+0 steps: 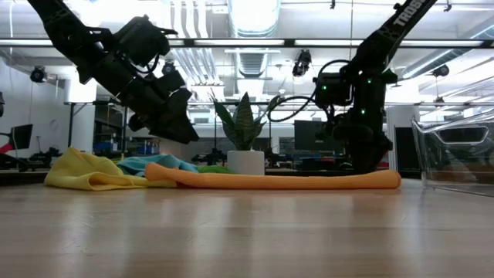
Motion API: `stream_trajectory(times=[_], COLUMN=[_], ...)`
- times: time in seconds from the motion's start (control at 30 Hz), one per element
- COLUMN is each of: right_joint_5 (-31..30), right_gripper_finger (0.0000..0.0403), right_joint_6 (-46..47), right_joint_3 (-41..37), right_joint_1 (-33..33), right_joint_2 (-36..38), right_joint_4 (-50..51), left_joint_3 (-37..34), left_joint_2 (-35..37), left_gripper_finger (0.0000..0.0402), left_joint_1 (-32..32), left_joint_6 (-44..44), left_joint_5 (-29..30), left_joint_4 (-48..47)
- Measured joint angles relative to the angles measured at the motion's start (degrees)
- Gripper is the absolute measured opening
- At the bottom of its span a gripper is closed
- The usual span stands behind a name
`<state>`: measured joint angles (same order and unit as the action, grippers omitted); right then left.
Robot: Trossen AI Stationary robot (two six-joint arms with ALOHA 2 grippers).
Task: Roll microfiber towels into tight, uniform cylinder then place into a basket
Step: Fold the orange microfiber cloth
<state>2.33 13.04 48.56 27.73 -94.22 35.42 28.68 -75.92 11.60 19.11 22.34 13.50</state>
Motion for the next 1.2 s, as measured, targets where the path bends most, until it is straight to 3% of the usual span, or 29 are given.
stream_trajectory(times=[0.9, 1.2], right_joint_5=[0.64, -1.22], right_gripper_finger=[0.01, 0.0031], right_joint_6=[1.08, 0.9], right_joint_3=[-0.33, -0.33], right_joint_1=[-0.33, -0.33], right_joint_2=[3.18, 3.18], right_joint_4=[-1.31, -1.38], left_joint_3=[0.31, 0.23], left_joint_2=[0.0, 0.0], left_gripper_finger=[0.0185, 0.0185], left_joint_1=[0.0, 0.0], left_joint_6=[0.0, -0.02], left_joint_5=[-0.67, -0.67], left_joint_4=[-0.09, -0.12])
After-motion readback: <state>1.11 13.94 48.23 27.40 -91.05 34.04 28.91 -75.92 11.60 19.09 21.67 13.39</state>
